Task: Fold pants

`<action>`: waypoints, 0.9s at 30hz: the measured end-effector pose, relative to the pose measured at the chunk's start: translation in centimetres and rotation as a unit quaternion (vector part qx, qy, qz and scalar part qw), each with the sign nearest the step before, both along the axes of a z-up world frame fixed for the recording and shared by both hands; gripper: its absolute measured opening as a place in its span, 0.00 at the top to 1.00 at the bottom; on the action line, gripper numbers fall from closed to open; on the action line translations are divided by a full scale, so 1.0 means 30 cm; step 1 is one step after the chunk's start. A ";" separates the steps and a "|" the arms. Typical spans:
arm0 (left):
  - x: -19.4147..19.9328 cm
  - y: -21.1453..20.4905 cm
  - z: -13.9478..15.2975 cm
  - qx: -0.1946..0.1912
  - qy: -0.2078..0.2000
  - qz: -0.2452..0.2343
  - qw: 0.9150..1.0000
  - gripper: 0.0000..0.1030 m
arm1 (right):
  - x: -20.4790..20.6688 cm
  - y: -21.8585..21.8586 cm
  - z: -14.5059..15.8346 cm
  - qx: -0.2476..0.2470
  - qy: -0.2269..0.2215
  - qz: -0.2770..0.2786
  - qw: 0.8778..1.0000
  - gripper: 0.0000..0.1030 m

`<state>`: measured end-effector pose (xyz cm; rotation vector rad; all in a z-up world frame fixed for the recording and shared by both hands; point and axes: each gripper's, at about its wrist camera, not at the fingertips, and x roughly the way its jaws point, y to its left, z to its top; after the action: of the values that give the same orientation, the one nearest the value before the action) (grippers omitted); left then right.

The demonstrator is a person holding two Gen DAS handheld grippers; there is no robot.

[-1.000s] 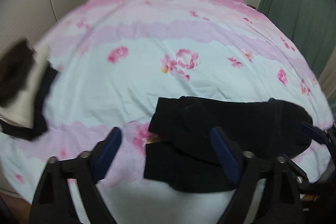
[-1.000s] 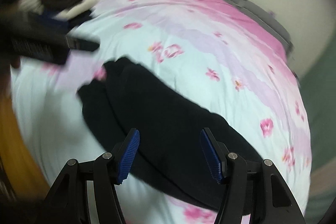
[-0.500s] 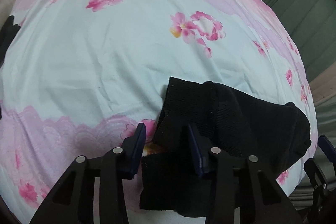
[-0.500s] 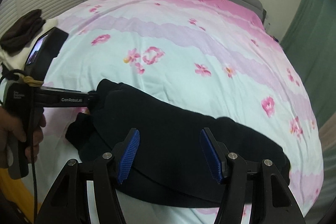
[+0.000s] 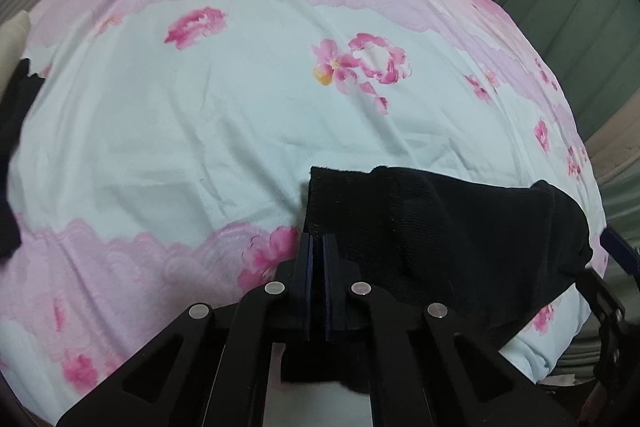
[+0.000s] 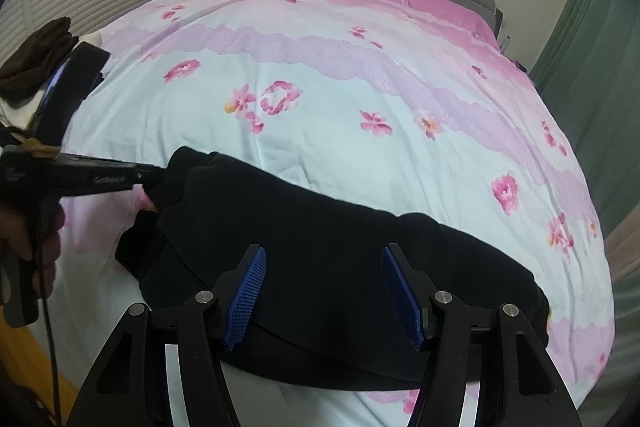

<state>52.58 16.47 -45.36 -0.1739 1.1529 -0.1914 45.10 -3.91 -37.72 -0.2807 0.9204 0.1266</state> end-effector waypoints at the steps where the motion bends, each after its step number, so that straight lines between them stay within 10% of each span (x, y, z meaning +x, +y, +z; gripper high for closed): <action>1: -0.017 0.005 0.022 0.001 -0.003 0.002 1.000 0.94 | 0.001 -0.001 0.004 0.001 -0.001 0.001 1.000 0.41; 10: -0.201 0.015 0.228 0.014 -0.010 0.023 1.000 0.94 | -0.008 -0.016 0.056 0.019 -0.013 0.011 1.000 0.41; 27: -0.216 -0.008 -0.135 0.074 0.013 0.030 0.997 0.93 | -0.065 0.013 -0.027 0.007 0.028 0.054 0.998 0.41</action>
<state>46.09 16.23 -49.41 -0.0792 1.1814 -0.0507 43.15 -3.52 -38.53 -0.3159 0.9608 0.2413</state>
